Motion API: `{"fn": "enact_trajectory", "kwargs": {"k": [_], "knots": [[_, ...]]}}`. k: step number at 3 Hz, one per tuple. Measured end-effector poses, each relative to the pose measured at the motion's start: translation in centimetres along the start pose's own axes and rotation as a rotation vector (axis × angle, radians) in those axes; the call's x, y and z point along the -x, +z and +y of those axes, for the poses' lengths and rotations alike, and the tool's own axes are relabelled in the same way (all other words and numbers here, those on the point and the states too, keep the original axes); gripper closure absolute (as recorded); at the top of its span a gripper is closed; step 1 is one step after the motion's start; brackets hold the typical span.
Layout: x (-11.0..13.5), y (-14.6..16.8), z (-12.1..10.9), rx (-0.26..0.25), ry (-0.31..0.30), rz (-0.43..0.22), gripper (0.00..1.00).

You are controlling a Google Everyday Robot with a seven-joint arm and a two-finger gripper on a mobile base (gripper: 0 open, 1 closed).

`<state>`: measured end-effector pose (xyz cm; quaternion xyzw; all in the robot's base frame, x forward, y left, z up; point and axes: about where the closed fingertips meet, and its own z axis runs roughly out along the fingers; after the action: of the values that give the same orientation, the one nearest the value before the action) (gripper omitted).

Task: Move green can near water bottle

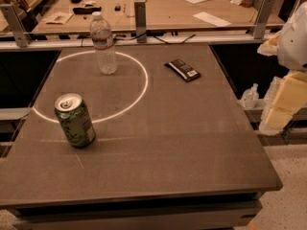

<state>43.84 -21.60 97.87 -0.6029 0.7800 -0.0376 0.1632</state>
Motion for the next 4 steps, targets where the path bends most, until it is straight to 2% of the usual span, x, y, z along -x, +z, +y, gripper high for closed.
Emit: {"fn": "enact_trajectory", "kwargs": {"k": [1, 2, 3, 4], "knots": [[0.0, 0.0, 0.0, 0.0, 0.0, 0.0, 0.0], [0.5, -0.3, -0.2, -0.002, 0.038, -0.025, 0.0], [1.2, -1.1, -1.2, -0.029, 0.197, -0.145, 0.0], [2.4, -0.6, -2.5, -0.043, 0.349, -0.35, 0.0]]}}
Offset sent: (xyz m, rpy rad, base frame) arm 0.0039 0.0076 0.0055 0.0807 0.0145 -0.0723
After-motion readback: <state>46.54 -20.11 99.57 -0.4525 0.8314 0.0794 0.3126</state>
